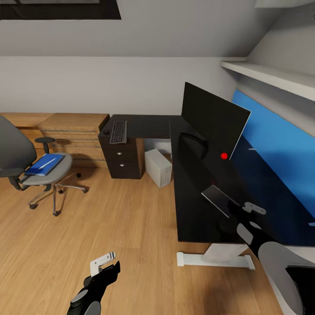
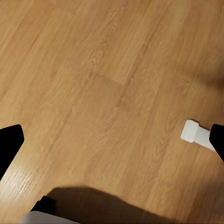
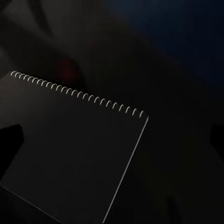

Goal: In the bedroom, organize the workspace by keeping the computer under the desk, ensuring the monitor is on the desk, placing the keyboard on the desk next to the monitor, placing the mouse on the desk next to the keyboard, moving the folder from the swivel chair onto the desk next to the mouse, stacking the notebook on top of the folder with the pen on top of the notebook, and positioning the swivel chair next to the desk.

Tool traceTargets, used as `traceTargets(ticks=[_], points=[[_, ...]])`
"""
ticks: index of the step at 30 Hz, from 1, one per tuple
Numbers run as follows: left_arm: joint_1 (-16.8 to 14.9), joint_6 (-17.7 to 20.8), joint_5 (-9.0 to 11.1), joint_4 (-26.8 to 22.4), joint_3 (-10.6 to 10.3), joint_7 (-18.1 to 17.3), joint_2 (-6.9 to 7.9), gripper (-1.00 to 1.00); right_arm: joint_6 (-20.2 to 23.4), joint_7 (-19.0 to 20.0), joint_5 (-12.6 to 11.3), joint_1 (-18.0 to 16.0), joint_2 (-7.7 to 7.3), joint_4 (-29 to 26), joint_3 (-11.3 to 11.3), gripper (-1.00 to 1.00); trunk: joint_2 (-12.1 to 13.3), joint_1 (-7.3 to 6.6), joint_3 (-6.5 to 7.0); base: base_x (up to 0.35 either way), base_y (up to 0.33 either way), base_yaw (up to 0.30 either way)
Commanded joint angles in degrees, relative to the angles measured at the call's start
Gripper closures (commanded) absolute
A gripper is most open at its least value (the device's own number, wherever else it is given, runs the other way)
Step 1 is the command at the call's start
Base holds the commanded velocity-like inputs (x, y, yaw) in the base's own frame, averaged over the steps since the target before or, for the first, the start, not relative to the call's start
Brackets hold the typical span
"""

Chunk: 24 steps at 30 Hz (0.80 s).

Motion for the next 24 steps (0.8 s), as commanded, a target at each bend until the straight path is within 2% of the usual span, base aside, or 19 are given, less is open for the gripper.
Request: traceTargets(ticks=[1,15,24], points=[[-0.05,0.14,0.32,-0.09,-0.14,0.47,0.06,-1.0,-0.13,-0.19,-0.15,-0.04,0.03,0.03,0.18,-1.0,-0.06,0.02,0.02,0.004,0.0,0.0],[-0.05,0.14,0.32,-0.09,-0.18,0.41,0.01,-1.0,-0.13,-0.26,0.52,-0.04,0.67,0.16,0.34,-1.0,-0.06,0.02,1.28,0.003,0.0,0.0],[-0.05,0.14,0.32,-0.09,-0.23,0.39,-0.02,-1.0,-0.13,-0.23,0.89,-0.04,0.87,0.31,0.41,-1.0,-0.06,0.02,2.08,0.273,0.0,0.0]])
